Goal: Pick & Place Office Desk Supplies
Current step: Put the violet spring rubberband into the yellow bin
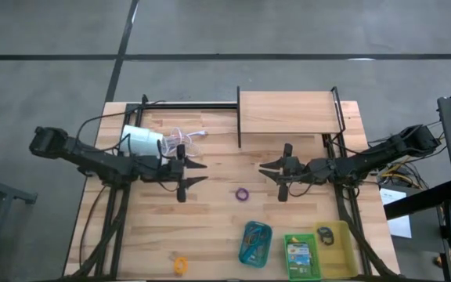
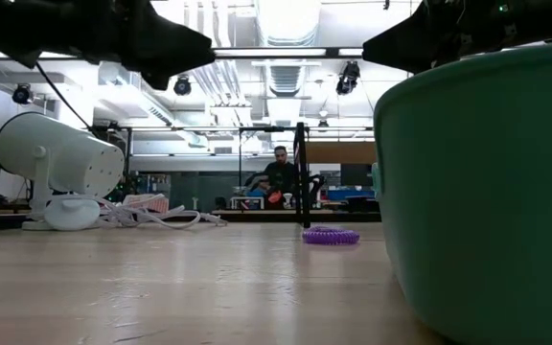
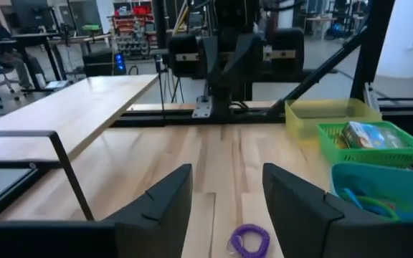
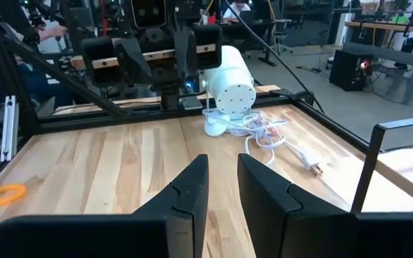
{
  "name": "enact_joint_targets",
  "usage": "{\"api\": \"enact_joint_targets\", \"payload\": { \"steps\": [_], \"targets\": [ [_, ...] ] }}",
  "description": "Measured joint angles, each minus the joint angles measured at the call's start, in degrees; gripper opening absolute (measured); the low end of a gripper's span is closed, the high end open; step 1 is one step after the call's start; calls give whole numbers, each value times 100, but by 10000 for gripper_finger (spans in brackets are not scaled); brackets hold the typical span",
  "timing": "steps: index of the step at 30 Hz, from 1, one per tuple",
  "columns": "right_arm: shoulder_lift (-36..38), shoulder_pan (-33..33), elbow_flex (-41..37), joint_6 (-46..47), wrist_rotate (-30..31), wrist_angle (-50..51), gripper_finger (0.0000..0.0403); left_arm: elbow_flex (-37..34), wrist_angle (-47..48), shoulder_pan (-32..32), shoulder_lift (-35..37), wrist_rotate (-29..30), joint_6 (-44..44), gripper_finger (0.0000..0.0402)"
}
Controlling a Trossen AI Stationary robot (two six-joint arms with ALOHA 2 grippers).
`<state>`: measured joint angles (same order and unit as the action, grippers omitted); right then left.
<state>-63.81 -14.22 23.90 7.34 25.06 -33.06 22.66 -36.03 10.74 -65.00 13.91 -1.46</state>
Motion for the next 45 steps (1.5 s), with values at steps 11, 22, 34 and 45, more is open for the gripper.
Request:
{"api": "enact_joint_targets", "payload": {
  "steps": [11, 22, 34, 45],
  "targets": [
    [0, 0, 0, 2, 0, 0, 84, -42, -59, 4, 3, -2, -2, 175],
    [0, 0, 0, 2, 0, -2, 88, -13, -320, 4, -37, -6, -4, 175],
    [0, 0, 0, 2, 0, -2, 70, -18, -273, 4, -37, -5, -2, 175],
    [0, 0, 0, 4, -1, 0, 68, -18, 59, 2, -37, -5, 16, 175]
  ]
}}
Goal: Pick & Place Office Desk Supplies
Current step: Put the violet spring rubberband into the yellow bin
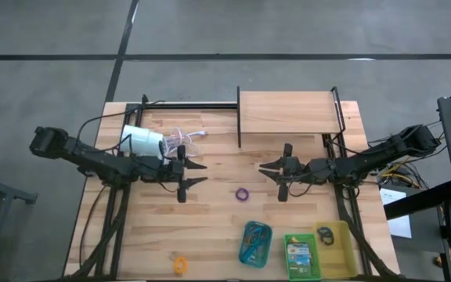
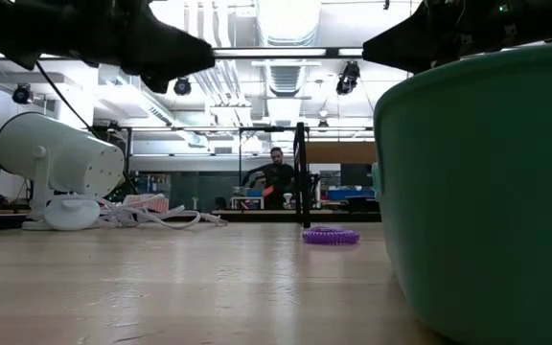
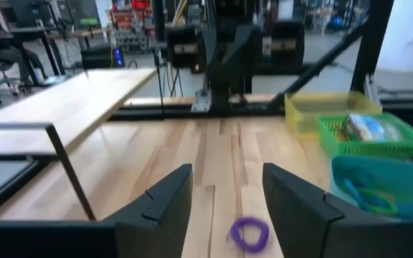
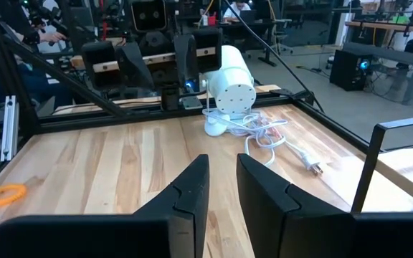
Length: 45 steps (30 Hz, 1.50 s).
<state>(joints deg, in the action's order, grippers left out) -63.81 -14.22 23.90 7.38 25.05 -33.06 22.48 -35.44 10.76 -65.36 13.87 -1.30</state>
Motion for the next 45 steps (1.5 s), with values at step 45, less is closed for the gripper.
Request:
{"api": "enact_joint_targets", "payload": {
  "steps": [45],
  "targets": [
    [0, -15, 44, 1299, -652, 477, 68, -33, 3486, 0, -4, 2, -17, 175]
  ]
}}
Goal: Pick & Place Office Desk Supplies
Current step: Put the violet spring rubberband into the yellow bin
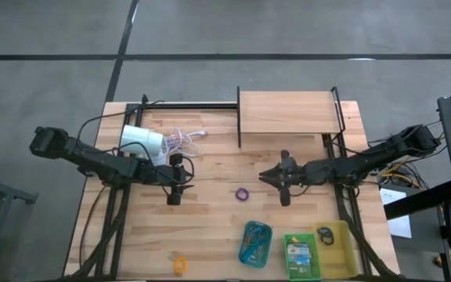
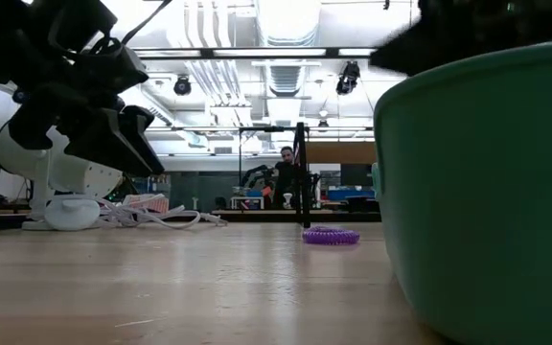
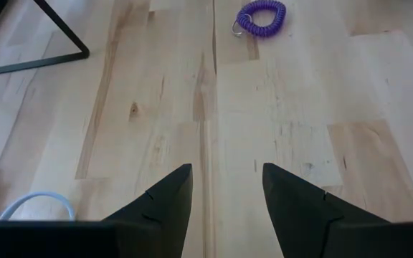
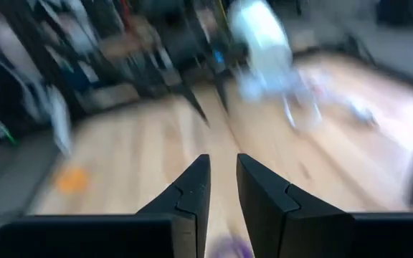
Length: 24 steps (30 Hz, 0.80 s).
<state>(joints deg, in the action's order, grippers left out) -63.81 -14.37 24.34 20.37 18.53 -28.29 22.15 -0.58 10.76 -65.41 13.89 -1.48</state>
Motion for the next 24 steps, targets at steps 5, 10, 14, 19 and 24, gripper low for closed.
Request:
{"api": "enact_joint_targets", "payload": {
  "steps": [5, 10, 14, 19, 24],
  "targets": [
    [-96, 4, 502, 1024, 289, 2231, 68, 0, 4, 0, 0, 2, 0, 175],
    [-496, 2, 1063, 1549, 292, 2961, 68, 0, 4, 0, 0, 2, 2, 175],
    [-1142, 2, 1658, 1485, 341, 2998, 68, 0, 9, 0, 0, 2, 2, 175],
    [-1944, 2, 2553, 1265, 353, 3785, 68, 0, 25, 0, 0, 2, 5, 175],
    [-2598, 2, 3301, 1282, 345, 4573, 68, 0, 44, 0, 0, 2, 15, 175]
  ]
}}
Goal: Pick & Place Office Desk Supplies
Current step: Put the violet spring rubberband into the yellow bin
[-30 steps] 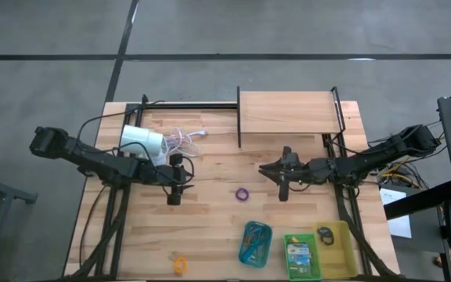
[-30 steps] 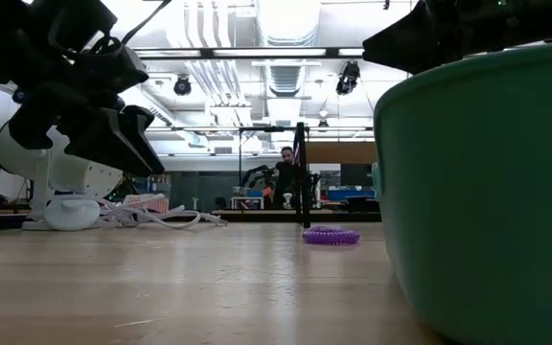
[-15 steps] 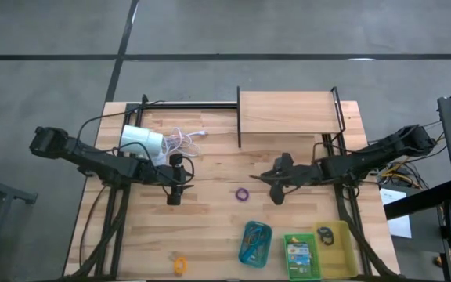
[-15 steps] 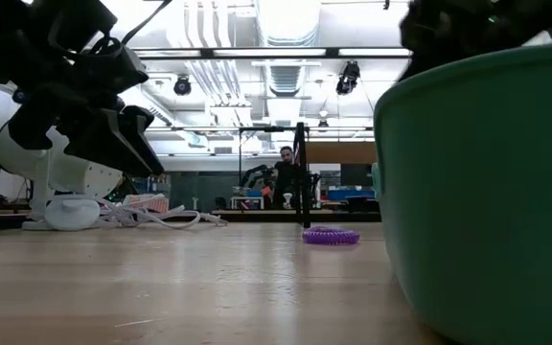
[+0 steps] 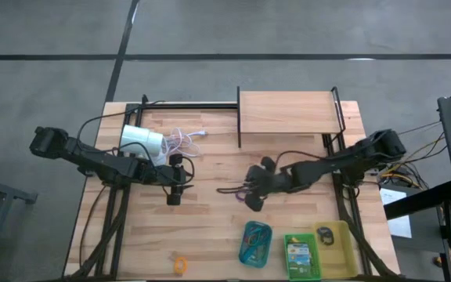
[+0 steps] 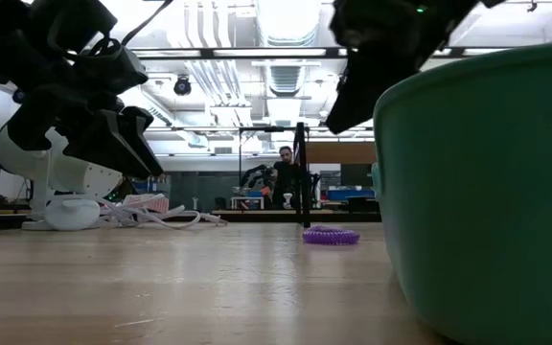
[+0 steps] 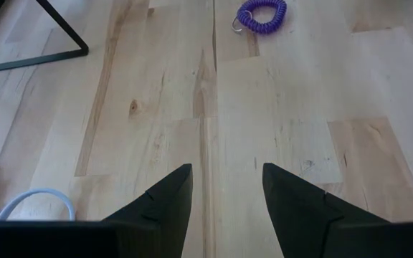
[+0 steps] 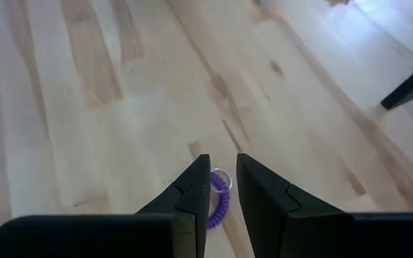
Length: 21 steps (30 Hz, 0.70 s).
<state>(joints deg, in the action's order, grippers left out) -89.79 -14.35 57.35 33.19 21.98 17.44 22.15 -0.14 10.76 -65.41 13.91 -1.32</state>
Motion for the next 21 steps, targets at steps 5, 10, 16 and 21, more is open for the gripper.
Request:
{"api": "enact_joint_targets", "payload": {
  "steps": [5, 10, 16, 21],
  "targets": [
    [-601, -2, 594, -15, -130, 472, 68, 0, 1, 0, 0, 0, 0, 175],
    [-1140, -1, 1133, 107, -127, 1169, 68, 0, -1, 0, 0, 0, -1, 175],
    [-1561, 18, 1380, 984, -275, 1861, 68, 0, 0, 0, 0, 0, -2, 175],
    [-1774, 33, 1310, 1039, -558, 1759, 68, 0, 0, 0, 0, 0, -4, 175]
  ]
}}
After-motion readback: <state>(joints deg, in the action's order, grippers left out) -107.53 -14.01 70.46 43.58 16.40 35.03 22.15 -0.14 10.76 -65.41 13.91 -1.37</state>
